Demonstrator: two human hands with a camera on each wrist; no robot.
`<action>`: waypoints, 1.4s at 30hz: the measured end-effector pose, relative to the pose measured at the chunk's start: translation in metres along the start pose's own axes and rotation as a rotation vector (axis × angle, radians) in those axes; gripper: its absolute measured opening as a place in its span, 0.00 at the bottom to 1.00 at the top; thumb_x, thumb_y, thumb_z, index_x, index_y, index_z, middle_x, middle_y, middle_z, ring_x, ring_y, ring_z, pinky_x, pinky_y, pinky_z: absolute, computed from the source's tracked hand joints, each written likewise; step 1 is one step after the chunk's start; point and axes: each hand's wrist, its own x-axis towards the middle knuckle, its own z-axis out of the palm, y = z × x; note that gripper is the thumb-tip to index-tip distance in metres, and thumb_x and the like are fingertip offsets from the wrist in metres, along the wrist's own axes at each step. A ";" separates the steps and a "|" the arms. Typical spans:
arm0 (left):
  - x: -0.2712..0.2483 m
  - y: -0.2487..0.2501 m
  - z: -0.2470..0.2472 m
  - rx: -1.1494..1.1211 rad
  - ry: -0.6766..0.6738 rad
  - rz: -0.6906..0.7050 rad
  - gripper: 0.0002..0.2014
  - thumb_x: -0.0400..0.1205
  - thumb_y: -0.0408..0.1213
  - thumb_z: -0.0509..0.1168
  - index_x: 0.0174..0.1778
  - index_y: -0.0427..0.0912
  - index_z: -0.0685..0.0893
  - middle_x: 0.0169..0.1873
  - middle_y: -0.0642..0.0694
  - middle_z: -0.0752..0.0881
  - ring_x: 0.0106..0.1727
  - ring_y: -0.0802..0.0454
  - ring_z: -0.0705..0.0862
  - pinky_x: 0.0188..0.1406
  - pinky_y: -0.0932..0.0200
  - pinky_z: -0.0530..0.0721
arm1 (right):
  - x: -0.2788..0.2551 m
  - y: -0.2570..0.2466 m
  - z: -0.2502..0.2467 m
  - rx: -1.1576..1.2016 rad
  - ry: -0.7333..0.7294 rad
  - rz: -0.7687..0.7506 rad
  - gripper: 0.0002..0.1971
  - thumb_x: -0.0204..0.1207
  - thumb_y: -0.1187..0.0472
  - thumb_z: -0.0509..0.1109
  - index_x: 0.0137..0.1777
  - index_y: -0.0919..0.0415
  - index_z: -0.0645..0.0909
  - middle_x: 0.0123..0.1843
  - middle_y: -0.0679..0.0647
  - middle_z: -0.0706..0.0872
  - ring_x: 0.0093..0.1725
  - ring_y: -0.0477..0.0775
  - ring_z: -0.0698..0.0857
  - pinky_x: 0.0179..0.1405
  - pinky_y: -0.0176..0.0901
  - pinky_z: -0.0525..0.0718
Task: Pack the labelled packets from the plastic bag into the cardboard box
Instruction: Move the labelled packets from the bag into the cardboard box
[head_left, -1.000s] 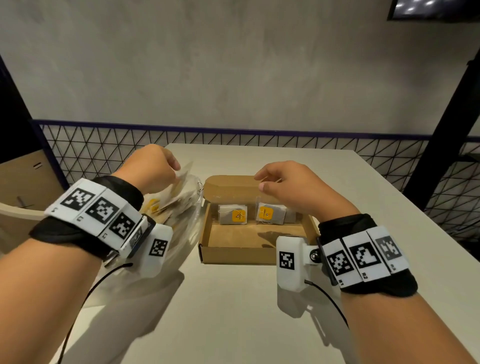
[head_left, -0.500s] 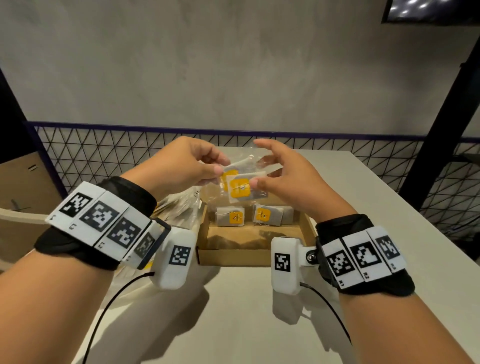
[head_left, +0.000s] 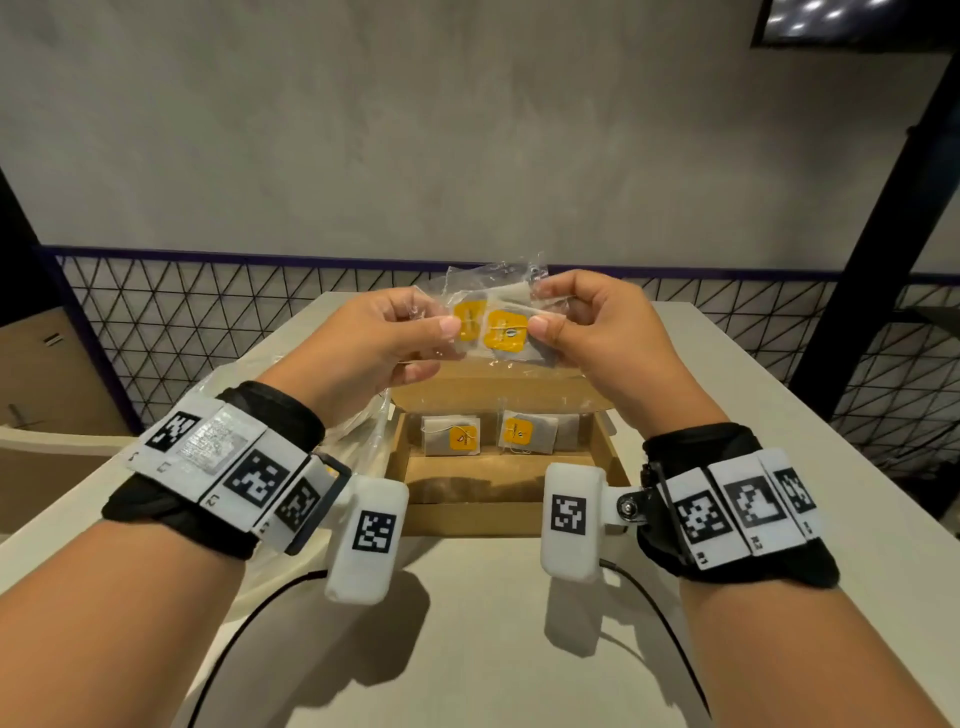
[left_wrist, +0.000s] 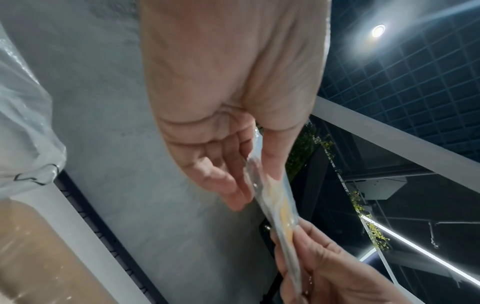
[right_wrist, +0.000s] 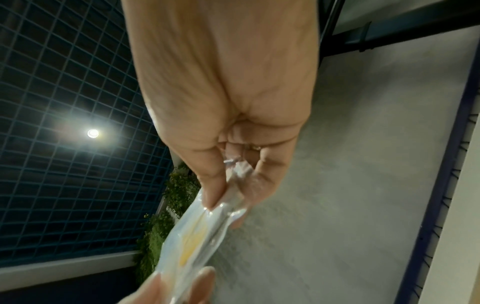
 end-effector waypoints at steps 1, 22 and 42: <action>0.001 0.000 0.001 -0.017 0.014 0.008 0.08 0.70 0.39 0.69 0.43 0.43 0.81 0.37 0.50 0.90 0.40 0.58 0.88 0.33 0.70 0.86 | 0.000 0.001 0.000 -0.014 -0.005 0.012 0.10 0.76 0.67 0.69 0.48 0.49 0.79 0.51 0.55 0.87 0.50 0.52 0.88 0.46 0.42 0.89; 0.036 -0.011 0.006 0.746 0.173 0.044 0.23 0.72 0.28 0.73 0.61 0.48 0.77 0.48 0.47 0.82 0.49 0.50 0.81 0.37 0.66 0.79 | 0.006 0.028 -0.022 -0.754 -0.051 0.228 0.10 0.74 0.72 0.62 0.41 0.56 0.78 0.39 0.51 0.80 0.40 0.51 0.78 0.30 0.32 0.71; 0.052 -0.034 0.016 1.018 -0.185 -0.092 0.19 0.80 0.22 0.59 0.60 0.46 0.84 0.54 0.52 0.79 0.54 0.54 0.76 0.51 0.61 0.76 | 0.003 0.030 -0.009 -0.894 -0.165 0.287 0.11 0.75 0.72 0.62 0.42 0.62 0.85 0.48 0.59 0.88 0.45 0.56 0.82 0.44 0.42 0.77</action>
